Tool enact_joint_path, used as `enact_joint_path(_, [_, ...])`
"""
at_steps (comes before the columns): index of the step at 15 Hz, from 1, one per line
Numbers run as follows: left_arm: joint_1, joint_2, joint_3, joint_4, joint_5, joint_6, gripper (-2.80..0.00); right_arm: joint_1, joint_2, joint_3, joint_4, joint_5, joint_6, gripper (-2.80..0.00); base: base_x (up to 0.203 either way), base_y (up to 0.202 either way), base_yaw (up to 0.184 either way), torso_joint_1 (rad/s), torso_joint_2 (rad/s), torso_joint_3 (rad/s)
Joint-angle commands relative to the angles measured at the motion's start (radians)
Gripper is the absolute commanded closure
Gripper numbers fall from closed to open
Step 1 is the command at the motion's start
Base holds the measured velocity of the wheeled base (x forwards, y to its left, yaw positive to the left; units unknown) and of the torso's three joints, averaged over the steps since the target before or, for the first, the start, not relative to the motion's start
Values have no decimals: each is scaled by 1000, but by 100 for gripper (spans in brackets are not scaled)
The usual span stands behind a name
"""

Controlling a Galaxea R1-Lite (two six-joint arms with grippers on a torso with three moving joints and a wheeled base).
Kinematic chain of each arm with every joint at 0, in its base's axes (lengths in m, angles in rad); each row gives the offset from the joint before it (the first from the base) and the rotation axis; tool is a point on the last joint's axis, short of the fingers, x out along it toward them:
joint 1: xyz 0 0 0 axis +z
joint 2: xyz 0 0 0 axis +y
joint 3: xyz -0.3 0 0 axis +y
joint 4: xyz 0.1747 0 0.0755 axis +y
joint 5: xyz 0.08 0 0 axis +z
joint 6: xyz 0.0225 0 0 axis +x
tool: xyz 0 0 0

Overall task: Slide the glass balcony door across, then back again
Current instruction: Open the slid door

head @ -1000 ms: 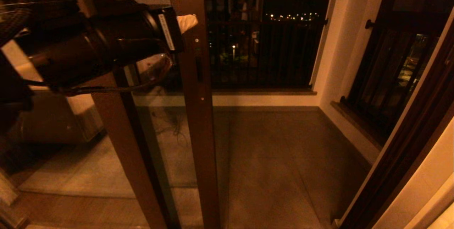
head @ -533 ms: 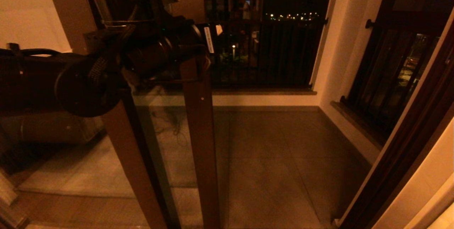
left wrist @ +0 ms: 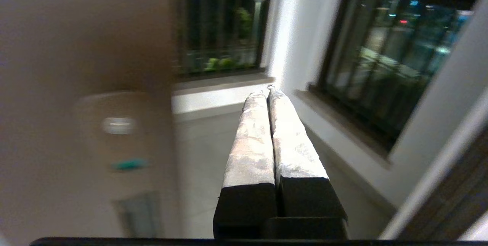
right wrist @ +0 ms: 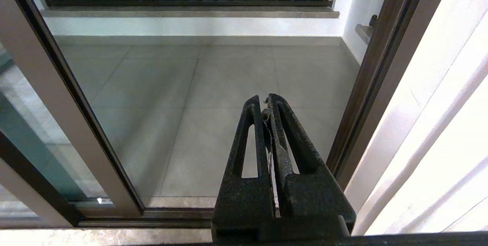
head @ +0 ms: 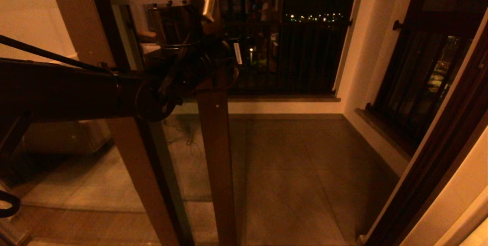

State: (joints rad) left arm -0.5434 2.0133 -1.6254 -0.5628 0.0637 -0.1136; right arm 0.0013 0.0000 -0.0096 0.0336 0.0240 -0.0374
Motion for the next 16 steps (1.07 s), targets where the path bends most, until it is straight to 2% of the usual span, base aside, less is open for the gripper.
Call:
enact_joint_path(1, [24, 19, -9, -2, 2, 5, 0, 0, 2, -1, 0, 1, -1, 0, 0, 0, 0, 0, 0, 0])
enact_joint_path(9, [72, 71, -65, 1, 4, 15, 0, 0, 2, 0, 0, 1, -1, 0, 0, 0, 0, 0, 0, 0])
enact_joint_path(16, [126, 53, -51, 4, 5, 15, 0, 0, 2, 0, 0, 1, -1, 0, 0, 0, 0, 0, 0, 0])
